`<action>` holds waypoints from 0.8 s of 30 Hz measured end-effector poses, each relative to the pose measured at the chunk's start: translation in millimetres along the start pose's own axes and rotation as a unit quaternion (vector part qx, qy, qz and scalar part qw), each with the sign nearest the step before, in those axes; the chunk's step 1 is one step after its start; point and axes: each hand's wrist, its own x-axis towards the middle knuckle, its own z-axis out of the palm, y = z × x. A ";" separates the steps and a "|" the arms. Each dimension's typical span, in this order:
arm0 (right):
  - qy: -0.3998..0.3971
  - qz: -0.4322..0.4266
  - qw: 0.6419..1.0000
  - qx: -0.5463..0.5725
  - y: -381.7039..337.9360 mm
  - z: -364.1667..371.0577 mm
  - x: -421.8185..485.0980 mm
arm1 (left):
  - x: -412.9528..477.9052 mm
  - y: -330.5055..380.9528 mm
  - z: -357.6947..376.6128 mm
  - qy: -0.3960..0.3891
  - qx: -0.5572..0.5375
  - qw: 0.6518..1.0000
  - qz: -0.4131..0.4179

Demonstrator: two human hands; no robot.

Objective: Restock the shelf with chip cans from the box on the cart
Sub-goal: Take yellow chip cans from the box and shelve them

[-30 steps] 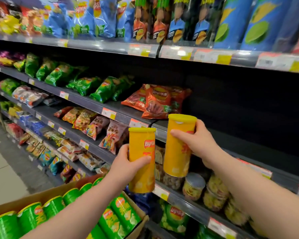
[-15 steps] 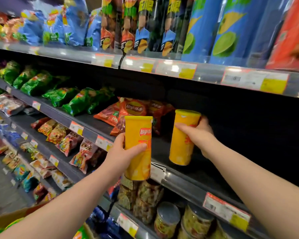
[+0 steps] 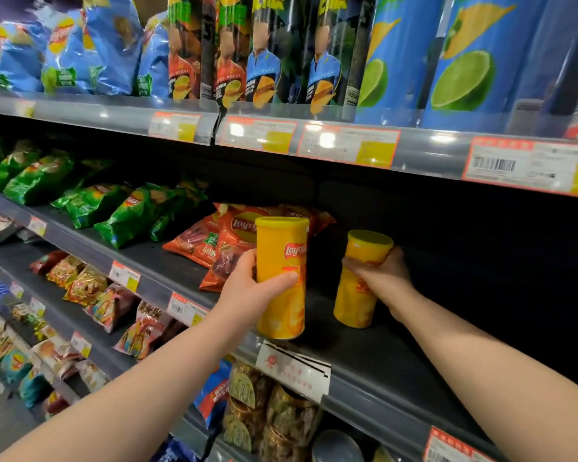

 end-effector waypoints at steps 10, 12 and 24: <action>-0.043 0.034 0.993 -0.108 29.2 -3.2 -4.1 | 54.7 -18.1 8.6 -0.042 -0.037 0.998 -0.019; -0.022 0.039 0.992 -0.119 28.0 -1.7 3.7 | 62.2 -20.6 10.2 -0.050 -0.042 0.998 -0.021; -0.001 0.065 0.986 -0.155 30.4 3.7 22.7 | 121.3 -37.0 44.2 -0.136 -0.047 0.988 -0.060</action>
